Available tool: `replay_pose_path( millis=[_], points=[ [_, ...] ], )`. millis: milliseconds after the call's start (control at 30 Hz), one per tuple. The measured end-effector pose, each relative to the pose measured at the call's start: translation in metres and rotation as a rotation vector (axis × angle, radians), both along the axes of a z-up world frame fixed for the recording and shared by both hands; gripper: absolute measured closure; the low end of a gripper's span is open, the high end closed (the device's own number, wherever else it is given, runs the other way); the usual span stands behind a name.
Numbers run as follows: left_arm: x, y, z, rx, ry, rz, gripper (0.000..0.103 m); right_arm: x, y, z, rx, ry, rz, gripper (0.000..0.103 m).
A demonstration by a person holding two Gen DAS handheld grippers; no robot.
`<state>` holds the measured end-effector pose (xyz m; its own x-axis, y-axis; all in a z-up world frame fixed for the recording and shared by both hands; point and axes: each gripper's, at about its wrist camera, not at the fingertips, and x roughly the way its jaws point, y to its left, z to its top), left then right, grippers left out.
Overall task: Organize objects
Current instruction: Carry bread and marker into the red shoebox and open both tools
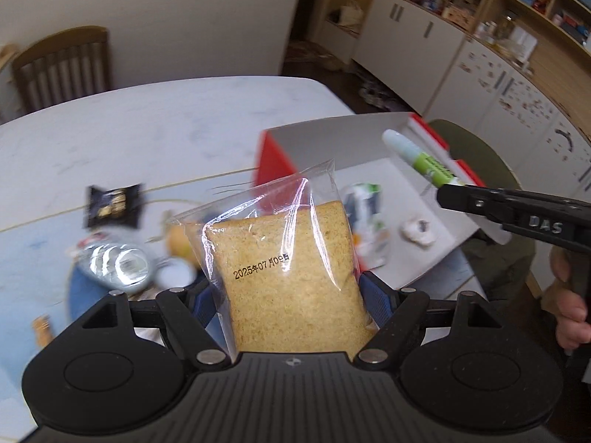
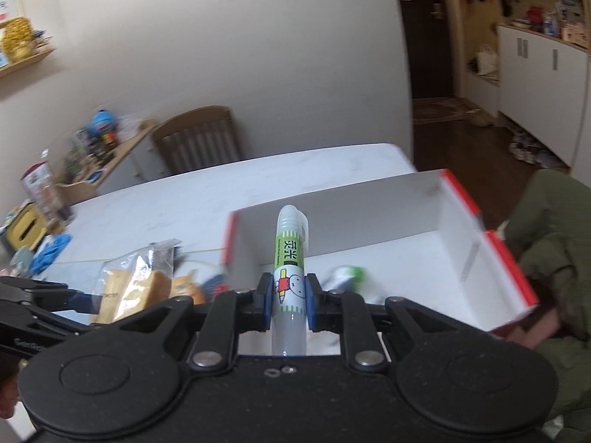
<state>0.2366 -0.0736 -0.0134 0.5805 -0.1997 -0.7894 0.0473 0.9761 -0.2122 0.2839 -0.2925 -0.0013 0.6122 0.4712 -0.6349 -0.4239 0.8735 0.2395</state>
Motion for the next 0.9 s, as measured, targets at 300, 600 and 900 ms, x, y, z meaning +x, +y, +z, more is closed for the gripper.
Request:
replay_pose_path(
  millis=[300,600,900],
  points=[
    [0.058,-0.061,0.009,0.048,-0.022,-0.112,0.024,0.031,-0.034,-0.022,-0.006,0.034,-0.112,0.086],
    [0.115,-0.108,-0.014,0.127,0.034,-0.185,0.024,0.067,-0.040,-0.046,-0.123,0.053,-0.118,0.086],
    [0.145,-0.126,-0.050,0.189,0.118,-0.193,0.024,0.094,-0.031,-0.077,-0.217,0.125,-0.098,0.087]
  ],
)
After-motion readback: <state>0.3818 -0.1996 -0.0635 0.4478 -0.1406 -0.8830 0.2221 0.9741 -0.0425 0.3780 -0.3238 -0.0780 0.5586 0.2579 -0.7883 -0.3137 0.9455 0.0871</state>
